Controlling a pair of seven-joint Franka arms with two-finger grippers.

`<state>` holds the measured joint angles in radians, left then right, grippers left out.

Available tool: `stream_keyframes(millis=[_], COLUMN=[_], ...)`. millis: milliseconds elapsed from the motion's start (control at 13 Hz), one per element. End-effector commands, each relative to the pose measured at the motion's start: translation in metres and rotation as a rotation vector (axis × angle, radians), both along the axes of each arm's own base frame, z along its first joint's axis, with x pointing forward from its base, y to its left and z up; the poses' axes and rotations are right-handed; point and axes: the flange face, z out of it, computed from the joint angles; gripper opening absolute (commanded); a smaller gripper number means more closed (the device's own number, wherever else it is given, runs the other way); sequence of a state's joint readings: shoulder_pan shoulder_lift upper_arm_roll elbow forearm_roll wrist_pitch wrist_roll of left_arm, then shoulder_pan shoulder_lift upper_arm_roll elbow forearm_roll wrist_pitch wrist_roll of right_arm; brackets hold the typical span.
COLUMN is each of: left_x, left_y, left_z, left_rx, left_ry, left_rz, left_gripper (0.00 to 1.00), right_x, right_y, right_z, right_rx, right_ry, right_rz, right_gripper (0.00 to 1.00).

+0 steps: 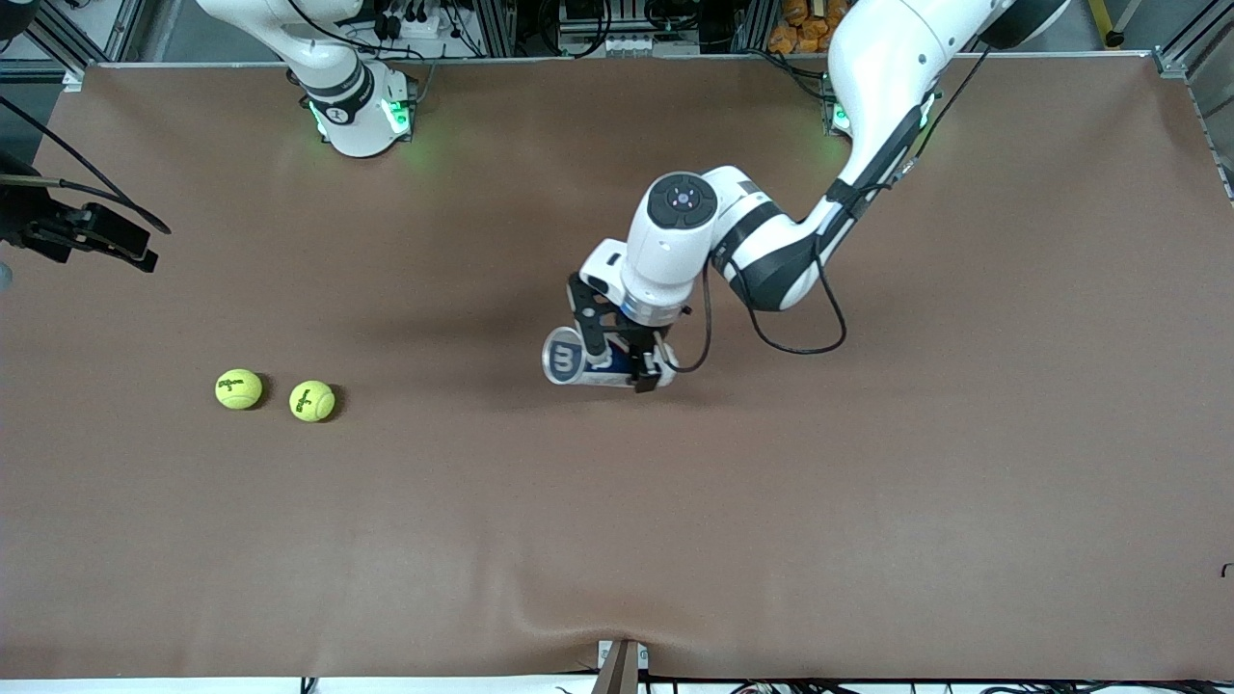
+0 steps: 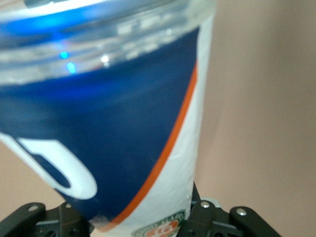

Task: Insert tennis ball vertically with right arm
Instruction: 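Carry the upright can with the left gripper toward the table middle, then hold the can with the left gripper while the right gripper grasps a ball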

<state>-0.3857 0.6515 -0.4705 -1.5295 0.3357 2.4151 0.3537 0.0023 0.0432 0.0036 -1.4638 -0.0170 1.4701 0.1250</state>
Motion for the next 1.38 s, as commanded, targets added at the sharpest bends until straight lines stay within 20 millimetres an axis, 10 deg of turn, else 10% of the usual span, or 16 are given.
stream_keyframes(millis=[0,692,1308], left_x=[-0.005,-0.031,-0.061], left_y=[-0.024,-0.056,-0.002], left_z=[0.012,-0.002,-0.09], left_rx=[-0.154,-0.465,-0.669], left_ry=[-0.04,-0.1,-0.166], left_rz=[0.052,0.133,0.146], left_gripper=[0.63,0.63,0.64], right_x=[0.001,0.033,0.055], right_y=[-0.002,-0.002,0.022], right_z=[0.004,-0.064,-0.275], right_rx=[0.001,0.005,0.003], right_ry=[-0.003,0.107,0.045], right_rz=[0.004,0.007,0.041], right_gripper=[1.0,1.0,1.0])
